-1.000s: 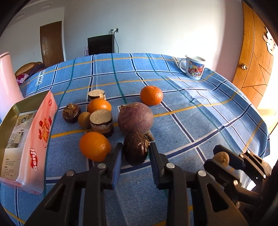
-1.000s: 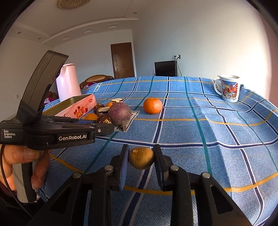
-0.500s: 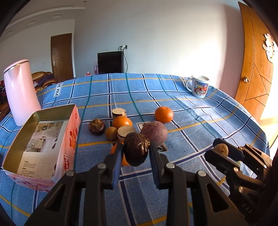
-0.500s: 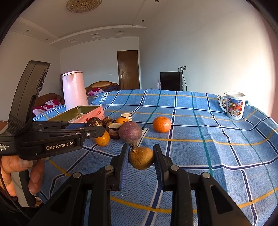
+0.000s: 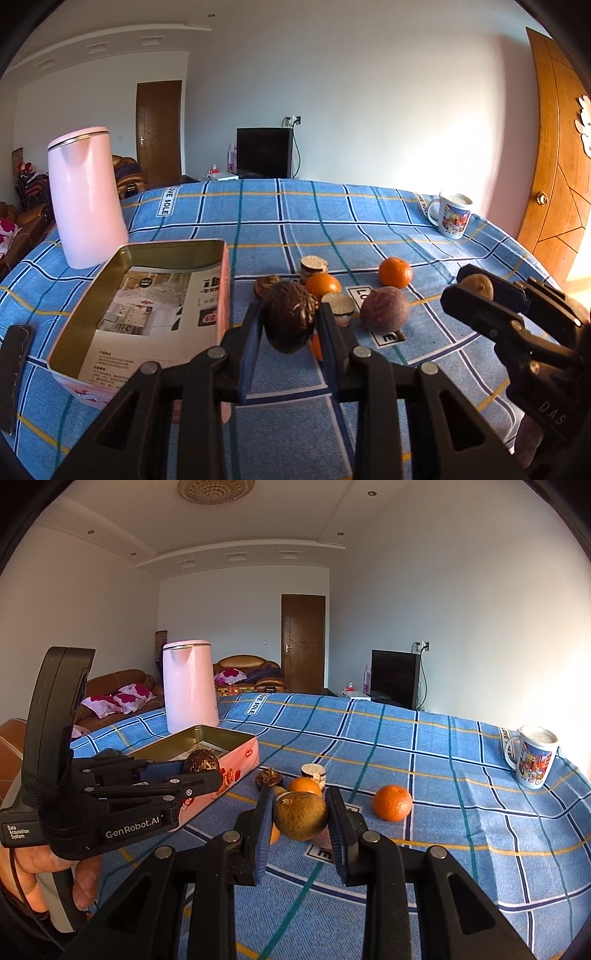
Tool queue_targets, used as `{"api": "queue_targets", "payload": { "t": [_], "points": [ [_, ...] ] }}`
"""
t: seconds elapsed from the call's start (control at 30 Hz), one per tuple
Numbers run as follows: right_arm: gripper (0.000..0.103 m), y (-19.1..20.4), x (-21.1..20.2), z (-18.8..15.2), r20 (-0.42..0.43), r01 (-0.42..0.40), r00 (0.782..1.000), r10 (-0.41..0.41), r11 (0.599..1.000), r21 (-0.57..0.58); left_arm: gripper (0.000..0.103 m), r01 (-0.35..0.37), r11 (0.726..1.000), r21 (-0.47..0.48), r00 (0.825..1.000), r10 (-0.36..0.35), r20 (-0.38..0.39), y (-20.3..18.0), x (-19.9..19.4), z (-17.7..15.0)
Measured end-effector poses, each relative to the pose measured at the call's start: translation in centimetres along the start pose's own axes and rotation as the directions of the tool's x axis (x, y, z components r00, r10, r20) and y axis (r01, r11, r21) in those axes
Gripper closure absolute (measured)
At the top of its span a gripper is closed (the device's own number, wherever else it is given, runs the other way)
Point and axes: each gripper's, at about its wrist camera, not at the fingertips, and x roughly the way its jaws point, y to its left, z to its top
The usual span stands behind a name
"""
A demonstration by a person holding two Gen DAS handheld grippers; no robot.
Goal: Organize fruits
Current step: 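Carry both fruits over the tin box and open both tools to drop them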
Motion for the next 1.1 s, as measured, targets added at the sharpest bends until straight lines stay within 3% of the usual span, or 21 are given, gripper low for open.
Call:
{"api": "queue_targets", "payload": {
  "t": [0.6, 1.1],
  "points": [
    [0.073, 4.8, 6.3, 7.1, -0.015, -0.123, 0.992, 0.122, 0.989, -0.080, 0.071, -0.098, 0.992, -0.083, 0.995, 0.099, 0.004, 7.7, 1.1, 1.7],
    [0.073, 8.9, 12.8, 8.6, -0.090, -0.177, 0.981, 0.169, 0.981, -0.077, 0.071, -0.169, 0.979, -0.114, 0.985, 0.166, -0.033, 12.2, 3.0, 2.1]
  ]
}}
